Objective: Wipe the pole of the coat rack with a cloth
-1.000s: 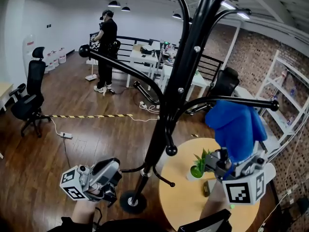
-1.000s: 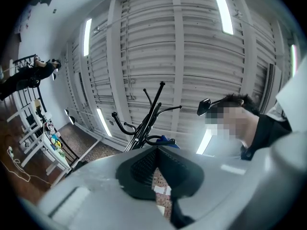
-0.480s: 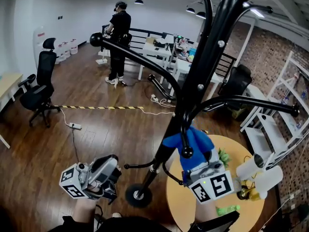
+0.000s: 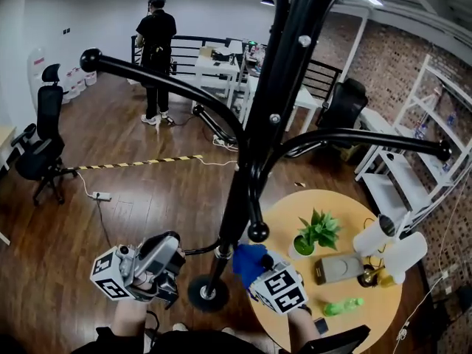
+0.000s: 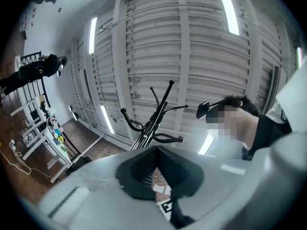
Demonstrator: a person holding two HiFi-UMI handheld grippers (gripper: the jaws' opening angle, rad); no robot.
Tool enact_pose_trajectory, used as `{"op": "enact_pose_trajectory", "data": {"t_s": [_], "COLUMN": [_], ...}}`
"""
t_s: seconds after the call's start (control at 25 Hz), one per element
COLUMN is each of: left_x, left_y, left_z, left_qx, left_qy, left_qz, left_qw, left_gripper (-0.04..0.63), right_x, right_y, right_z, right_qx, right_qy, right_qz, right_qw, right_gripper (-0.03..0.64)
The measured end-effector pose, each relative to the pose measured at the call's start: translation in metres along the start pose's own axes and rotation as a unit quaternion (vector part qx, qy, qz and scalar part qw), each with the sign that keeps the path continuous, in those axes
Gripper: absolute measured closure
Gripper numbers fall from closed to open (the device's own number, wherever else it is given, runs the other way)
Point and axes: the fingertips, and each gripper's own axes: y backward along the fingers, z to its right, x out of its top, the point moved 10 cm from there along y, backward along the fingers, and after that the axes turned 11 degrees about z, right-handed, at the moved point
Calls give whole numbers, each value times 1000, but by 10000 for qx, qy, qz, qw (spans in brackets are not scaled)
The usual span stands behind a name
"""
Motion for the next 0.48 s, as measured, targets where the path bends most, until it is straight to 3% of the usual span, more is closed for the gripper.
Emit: {"op": "enact_pose_trajectory", "data": {"t_s": [0.24,0.48], "left_x": [-16,-17], "left_y": [-13,-13], "left_z": [-17,-17], "left_qx": [-150,-141], "left_qy": [250,240], "left_qz": [-147,-143], "left_qw": [9995,9995], "left_gripper": [595,595], "right_x": [-5,-8], "right_y": [49,11], "right_z": [10,11], "right_qx": [-2,100], "right_qy": [-530,-439], "right_qz": [74,257], "right_qw": [9986,9987], "right_gripper": [597,597]}}
